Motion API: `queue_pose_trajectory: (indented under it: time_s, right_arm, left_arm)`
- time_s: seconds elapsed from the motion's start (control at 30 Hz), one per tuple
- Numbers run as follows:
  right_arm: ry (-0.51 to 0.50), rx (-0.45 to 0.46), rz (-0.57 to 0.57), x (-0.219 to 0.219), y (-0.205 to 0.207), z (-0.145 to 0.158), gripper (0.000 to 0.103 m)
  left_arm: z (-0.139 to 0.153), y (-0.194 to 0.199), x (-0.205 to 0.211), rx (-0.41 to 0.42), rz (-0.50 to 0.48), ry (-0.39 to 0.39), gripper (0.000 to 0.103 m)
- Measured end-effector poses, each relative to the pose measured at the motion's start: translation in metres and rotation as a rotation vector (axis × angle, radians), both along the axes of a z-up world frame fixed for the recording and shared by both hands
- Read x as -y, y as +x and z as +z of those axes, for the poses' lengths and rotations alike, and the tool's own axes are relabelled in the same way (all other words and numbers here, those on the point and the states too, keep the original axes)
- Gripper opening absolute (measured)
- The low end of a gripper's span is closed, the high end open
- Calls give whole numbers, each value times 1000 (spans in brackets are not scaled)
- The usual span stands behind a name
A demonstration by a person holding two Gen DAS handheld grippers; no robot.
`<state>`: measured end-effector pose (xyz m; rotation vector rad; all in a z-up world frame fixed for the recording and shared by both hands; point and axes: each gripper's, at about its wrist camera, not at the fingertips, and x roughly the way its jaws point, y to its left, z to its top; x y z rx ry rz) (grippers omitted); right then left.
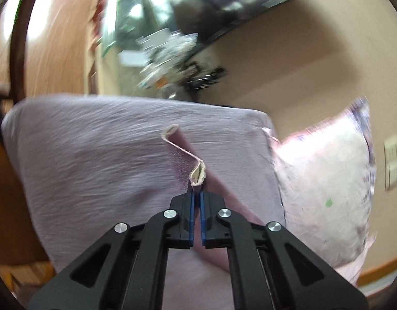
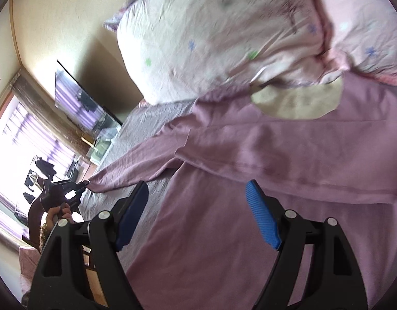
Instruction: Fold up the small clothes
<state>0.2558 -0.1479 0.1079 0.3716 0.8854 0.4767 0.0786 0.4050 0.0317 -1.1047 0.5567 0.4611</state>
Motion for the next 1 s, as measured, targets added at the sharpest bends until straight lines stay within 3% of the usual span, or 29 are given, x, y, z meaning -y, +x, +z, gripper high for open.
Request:
queue_pose_trajectory:
  time_s: [0.07,0.2,0.27,0.37,0.47,0.6,0.73,0.83,0.9,0.93,1.0]
  right_arm:
    - [0,41,-54,24,-9,10,82]
    - [10,96,-179,78,-24,22,84]
    - [21,102,-239,106,-31,23,84]
    - [50,85,-358,153,-45,15,85]
    - [57,60,-422,180,-57,4,85]
    - [45,24,-475,206,-71,-10,85]
    - [51,1,-514,228,-75,-20,85]
    - [80,-5,-520,236,-70,-24,85]
    - [92,-2,-517,235,-64,-24,85]
    - [94,-1,-512,235,-62,-23,84]
    - [102,-6,-501,233,-55,-22,84]
  left_arm:
    - [26,18,19,36,-69,73,2]
    - [93,76,101,156,-319,230,2]
    - [120,110,167,229,-490,285,2]
    - [134,153,272,302,-735,284,2]
    - [116,185,379,310,-958,233,2]
    - [69,212,479,234,-1150,149,2]
    - [52,221,521,219,-1189,153,2]
    - [52,224,545,192,-1191,319,2]
    - [47,224,569,145,-1294,372,3]
    - [45,223,577,127,-1356,347,5]
    - [47,217,583,148,-1453,252,24]
